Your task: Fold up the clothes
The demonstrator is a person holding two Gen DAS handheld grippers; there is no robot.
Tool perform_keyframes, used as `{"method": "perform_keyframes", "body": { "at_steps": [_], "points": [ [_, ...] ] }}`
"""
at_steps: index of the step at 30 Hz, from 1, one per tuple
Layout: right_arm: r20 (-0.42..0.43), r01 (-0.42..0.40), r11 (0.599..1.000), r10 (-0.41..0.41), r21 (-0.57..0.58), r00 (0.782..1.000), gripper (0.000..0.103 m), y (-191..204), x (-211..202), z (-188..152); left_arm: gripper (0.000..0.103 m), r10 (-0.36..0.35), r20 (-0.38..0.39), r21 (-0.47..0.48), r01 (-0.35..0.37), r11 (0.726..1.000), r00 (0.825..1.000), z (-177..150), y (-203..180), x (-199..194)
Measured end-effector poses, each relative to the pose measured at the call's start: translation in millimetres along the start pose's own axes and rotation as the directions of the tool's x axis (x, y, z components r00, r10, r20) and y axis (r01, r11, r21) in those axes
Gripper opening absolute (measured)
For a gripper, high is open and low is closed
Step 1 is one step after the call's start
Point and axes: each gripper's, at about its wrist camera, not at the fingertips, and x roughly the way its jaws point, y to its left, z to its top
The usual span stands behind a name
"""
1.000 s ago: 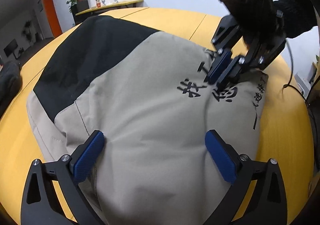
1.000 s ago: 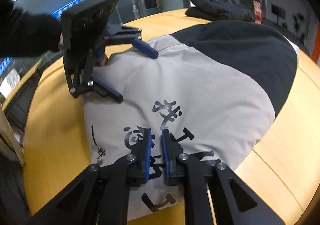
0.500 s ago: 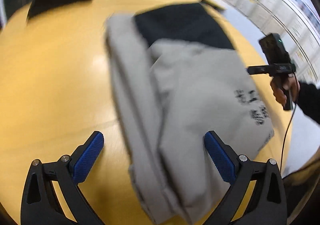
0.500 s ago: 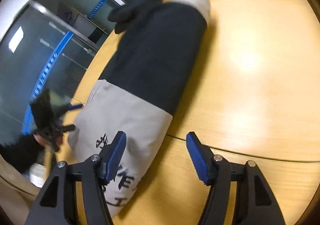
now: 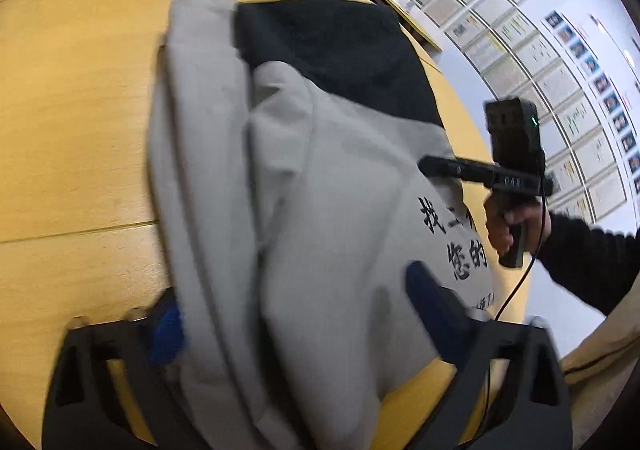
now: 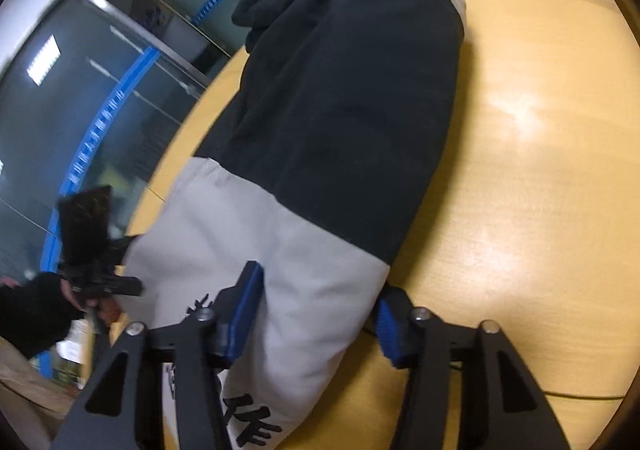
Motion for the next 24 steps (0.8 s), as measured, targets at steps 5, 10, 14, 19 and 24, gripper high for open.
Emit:
{"method": "perform_keyframes", "body": {
  "at_steps": [5,10,14,19,24],
  "points": [
    [0.070,0.050,0.994,-0.044,-0.092,0.997,0.025,34.8,-5.2,14.8,0.023,-0.053,0.038,-0.083,0.056,0.995,0.998,21.0,13.2,0.7],
    [0.162,0.097,0.977,-0.066,-0.189,0.984,0.019,76.6,-14.6,33.5,0.016,-0.084,0.082,-0.052,0.089,0.995,0.993,35.6,0.4,-16.9],
    [0.237,0.140,0.955,-0.077,-0.262,0.969,0.018,110.1,-22.1,48.4,0.016,-0.065,0.167,-0.052,0.074,0.996,0.984,49.9,6.5,-55.5],
    [0.290,0.091,0.951,-0.001,-0.297,0.957,0.018,134.8,-7.5,100.0,0.016,0.016,0.292,-0.029,-0.007,1.000,0.956,92.2,34.3,-98.0],
    [0.312,0.005,0.959,0.086,-0.282,0.946,0.019,142.8,44.4,163.7,0.016,0.116,0.332,-0.019,-0.116,0.993,0.936,145.8,93.9,-119.7]
  ]
}}
